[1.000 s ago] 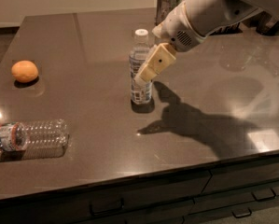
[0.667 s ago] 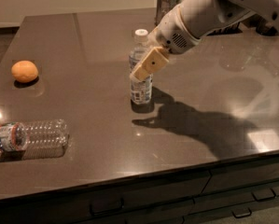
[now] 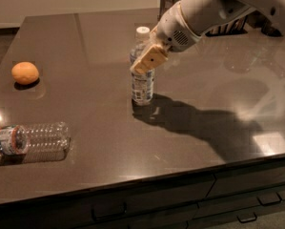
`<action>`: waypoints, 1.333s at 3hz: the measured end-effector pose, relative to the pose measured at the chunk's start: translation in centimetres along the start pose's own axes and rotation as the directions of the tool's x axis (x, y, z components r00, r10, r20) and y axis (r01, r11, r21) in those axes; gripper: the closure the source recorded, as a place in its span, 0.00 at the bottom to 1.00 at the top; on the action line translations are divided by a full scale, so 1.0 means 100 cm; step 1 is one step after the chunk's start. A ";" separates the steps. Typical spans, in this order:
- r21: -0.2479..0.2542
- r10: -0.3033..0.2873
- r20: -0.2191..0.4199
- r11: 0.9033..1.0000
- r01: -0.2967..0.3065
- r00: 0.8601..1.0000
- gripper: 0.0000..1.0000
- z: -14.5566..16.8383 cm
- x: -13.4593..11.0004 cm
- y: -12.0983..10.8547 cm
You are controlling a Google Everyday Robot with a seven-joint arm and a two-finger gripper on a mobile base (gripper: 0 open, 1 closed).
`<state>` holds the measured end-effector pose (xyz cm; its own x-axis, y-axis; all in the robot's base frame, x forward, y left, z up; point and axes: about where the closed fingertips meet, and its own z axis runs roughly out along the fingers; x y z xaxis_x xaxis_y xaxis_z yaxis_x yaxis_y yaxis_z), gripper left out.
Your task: Move blue plastic bottle near water bottle
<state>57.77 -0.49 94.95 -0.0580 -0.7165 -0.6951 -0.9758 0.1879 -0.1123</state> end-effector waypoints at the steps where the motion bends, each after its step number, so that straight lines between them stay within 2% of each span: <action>1: -0.047 -0.047 0.032 0.998 0.048 0.998 0.93 0.007 -0.023 0.002; 2: -0.121 -0.105 0.066 0.986 0.113 0.992 1.00 0.025 -0.051 0.010; 3: -0.177 -0.145 0.092 0.971 0.159 0.985 1.00 0.040 -0.070 0.017; 4: -0.182 -0.149 0.094 0.969 0.164 0.984 1.00 0.042 -0.072 0.018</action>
Offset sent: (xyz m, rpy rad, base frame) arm -0.0033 0.0947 0.0239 0.0659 0.0157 0.2982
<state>57.36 7.80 96.77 0.1081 -0.6700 -0.7344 -0.9939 -0.0580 -0.0934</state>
